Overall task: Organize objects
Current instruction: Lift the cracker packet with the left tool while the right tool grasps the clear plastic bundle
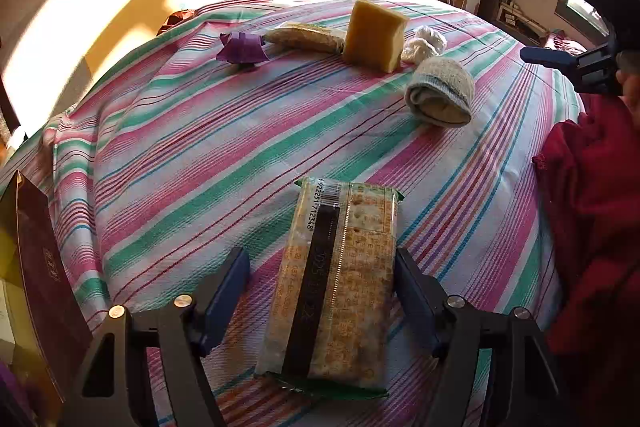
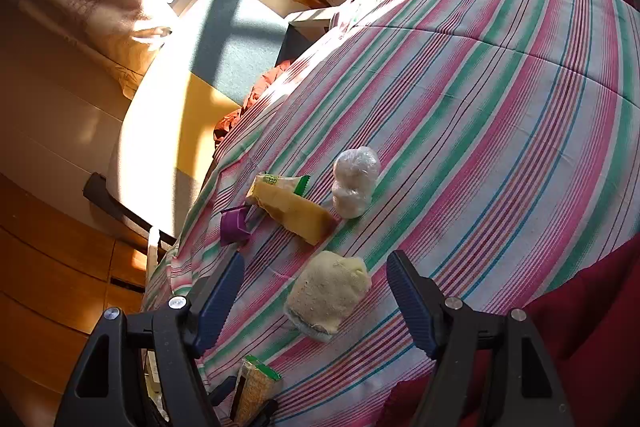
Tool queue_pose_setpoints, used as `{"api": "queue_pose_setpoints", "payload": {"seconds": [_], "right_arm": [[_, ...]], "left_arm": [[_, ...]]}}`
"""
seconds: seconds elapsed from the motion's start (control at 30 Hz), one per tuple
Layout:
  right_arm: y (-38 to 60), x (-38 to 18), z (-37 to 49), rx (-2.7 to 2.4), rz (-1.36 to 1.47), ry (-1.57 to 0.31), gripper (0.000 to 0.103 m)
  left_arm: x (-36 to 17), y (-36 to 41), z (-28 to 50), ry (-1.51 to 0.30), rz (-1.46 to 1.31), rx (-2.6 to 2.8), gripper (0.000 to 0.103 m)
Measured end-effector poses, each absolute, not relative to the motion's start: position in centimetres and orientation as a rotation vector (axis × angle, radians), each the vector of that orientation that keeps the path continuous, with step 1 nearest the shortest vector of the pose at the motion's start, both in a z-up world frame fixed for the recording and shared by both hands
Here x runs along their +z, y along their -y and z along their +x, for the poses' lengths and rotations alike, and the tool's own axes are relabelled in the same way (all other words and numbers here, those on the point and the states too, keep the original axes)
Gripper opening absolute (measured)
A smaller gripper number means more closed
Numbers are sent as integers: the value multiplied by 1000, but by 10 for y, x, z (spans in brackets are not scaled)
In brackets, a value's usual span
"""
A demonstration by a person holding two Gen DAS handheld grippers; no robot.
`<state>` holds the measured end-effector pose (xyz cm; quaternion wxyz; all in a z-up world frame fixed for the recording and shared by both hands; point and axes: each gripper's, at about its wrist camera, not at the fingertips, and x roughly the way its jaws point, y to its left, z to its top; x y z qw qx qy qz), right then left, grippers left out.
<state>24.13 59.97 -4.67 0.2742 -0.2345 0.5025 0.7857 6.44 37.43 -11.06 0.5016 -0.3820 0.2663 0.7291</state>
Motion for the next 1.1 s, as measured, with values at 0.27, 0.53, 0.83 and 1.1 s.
{"api": "queue_pose_setpoints", "payload": {"seconds": [0.27,0.53,0.83,1.1], "right_arm": [[-600,-48,238,2095,-670,-1343,75],[-603,-54,232,2064,-748,-1343,75],[-606,-56,227,1998,-836,-1311,75],[-636,-58,206,1894,-850,-1311,68]], "left_arm": [[-111,-366,67,-593,-870,1794,68],[-113,-362,69,-564,-830,1802,68],[-114,-360,69,-542,-812,1807,68],[-114,-358,66,-523,-815,1802,68]]}}
